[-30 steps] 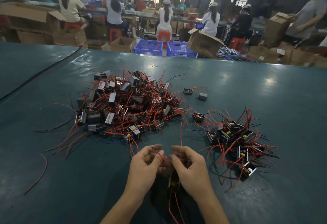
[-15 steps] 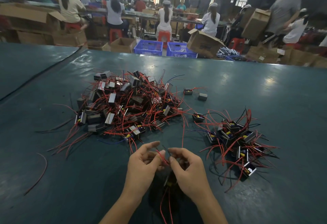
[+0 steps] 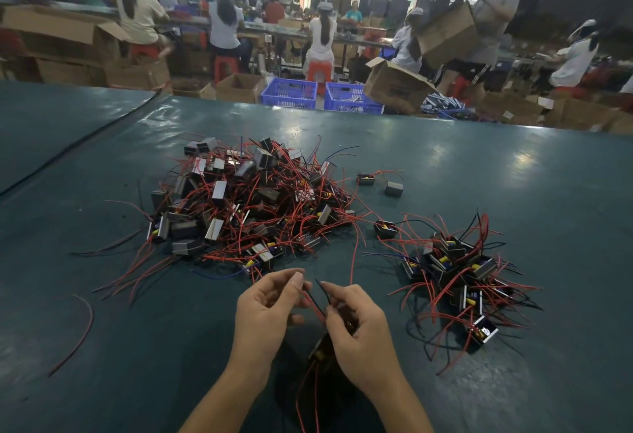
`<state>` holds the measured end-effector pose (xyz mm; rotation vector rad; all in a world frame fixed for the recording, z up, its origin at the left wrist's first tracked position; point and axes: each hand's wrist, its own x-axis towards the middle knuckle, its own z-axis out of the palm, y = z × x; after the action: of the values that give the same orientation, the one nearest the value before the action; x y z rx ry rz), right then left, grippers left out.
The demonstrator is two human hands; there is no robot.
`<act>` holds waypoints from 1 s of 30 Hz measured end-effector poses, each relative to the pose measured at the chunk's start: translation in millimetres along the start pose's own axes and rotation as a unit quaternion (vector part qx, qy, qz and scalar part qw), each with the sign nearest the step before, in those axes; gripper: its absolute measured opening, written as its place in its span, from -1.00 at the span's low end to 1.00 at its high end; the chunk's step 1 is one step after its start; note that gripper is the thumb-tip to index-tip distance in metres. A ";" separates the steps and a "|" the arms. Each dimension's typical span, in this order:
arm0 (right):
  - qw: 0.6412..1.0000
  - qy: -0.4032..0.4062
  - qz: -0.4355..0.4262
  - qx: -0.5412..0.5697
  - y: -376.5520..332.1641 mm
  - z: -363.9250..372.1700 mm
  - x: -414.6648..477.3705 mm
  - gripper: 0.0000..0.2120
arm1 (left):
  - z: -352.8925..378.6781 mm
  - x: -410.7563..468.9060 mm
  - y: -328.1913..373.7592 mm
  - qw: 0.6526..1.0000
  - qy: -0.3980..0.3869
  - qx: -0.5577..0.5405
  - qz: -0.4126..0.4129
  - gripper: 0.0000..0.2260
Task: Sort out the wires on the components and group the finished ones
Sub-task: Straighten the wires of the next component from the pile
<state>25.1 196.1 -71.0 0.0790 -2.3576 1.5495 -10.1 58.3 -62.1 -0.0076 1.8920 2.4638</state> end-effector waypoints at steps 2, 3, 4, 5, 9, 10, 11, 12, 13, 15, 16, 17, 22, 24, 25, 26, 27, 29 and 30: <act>1.000 0.000 0.003 0.004 -0.8 -0.6 -0.3 -0.63 | 0.4 -0.6 2.1 1.000 -0.006 -0.005 -0.011 -0.78; 1.000 0.003 0.007 0.009 -1.3 -0.2 -0.5 -0.65 | 0.4 -0.7 2.8 1.000 -0.010 -0.008 -0.018 -0.75; 1.000 0.009 0.012 0.019 -1.7 0.1 -0.5 -0.68 | 0.1 -0.6 3.3 0.999 -0.016 -0.011 -0.026 -0.73; 0.999 0.017 0.017 0.029 -2.0 0.5 -0.3 -0.73 | -0.2 -0.6 3.7 0.999 -0.024 -0.010 -0.033 -0.71; 0.997 0.032 0.038 0.067 -2.3 0.2 0.1 -0.84 | 0.1 -1.6 4.0 0.997 -0.062 0.021 -0.049 -0.86; 0.996 0.035 0.044 0.075 -2.4 0.1 0.1 -0.85 | 0.7 -2.3 4.0 0.996 -0.067 0.026 -0.049 -0.88; 0.995 0.041 0.050 0.078 -2.5 0.2 0.3 -0.85 | 1.3 -2.9 3.7 0.996 -0.070 0.030 -0.048 -0.90; 0.994 0.051 0.055 0.079 -2.8 0.2 0.6 -0.85 | 1.8 -3.4 3.2 0.996 -0.070 0.036 -0.045 -0.91; 0.993 0.061 0.059 0.082 -3.5 0.3 1.1 -0.85 | 2.5 -3.5 2.9 0.996 -0.070 0.040 -0.040 -0.93; 0.991 0.074 0.064 0.096 -5.0 0.2 1.5 -0.85 | 3.2 -3.7 2.3 0.996 -0.070 0.056 -0.025 -0.96; 0.990 0.072 0.066 0.103 -5.5 0.1 1.5 -0.85 | 3.1 -3.6 2.0 0.995 -0.073 0.066 -0.016 -0.98; 0.990 0.066 0.068 0.107 -5.9 -0.1 1.4 -0.86 | 3.1 -3.6 1.8 0.994 -0.078 0.076 -0.008 -0.99; 0.986 0.055 0.078 0.140 -6.9 -0.9 1.3 -0.85 | 0.7 -2.7 2.5 0.991 -0.098 0.090 -0.003 -0.94; 0.984 0.052 0.082 0.148 -7.1 -1.2 1.4 -0.84 | 0.5 -3.1 2.5 0.991 -0.091 0.102 0.002 -0.92; 0.984 0.048 0.081 0.148 -7.0 -1.1 1.3 -0.82 | 0.9 -3.5 2.8 0.991 -0.082 0.105 0.006 -0.93; 0.985 0.044 0.080 0.146 -6.9 -0.7 1.2 -0.79 | 1.2 -4.1 3.2 0.992 -0.072 0.102 0.011 -0.93; 0.986 0.042 0.078 0.141 -6.9 -0.5 1.3 -0.77 | 1.4 -4.3 3.5 0.993 -0.062 0.098 0.021 -0.92; 0.987 0.044 0.077 0.130 -6.9 0.1 1.5 -0.74 | 0.7 -4.7 4.6 0.992 -0.054 0.107 0.049 -0.90; 0.988 0.045 0.076 0.129 -6.7 0.1 1.3 -0.73 | 0.2 -5.0 5.6 0.990 -0.058 0.115 0.058 -0.90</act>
<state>25.3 193.4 -64.8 -0.1123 -2.1260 1.8811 -5.3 56.9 -56.5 0.2544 2.1694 2.2392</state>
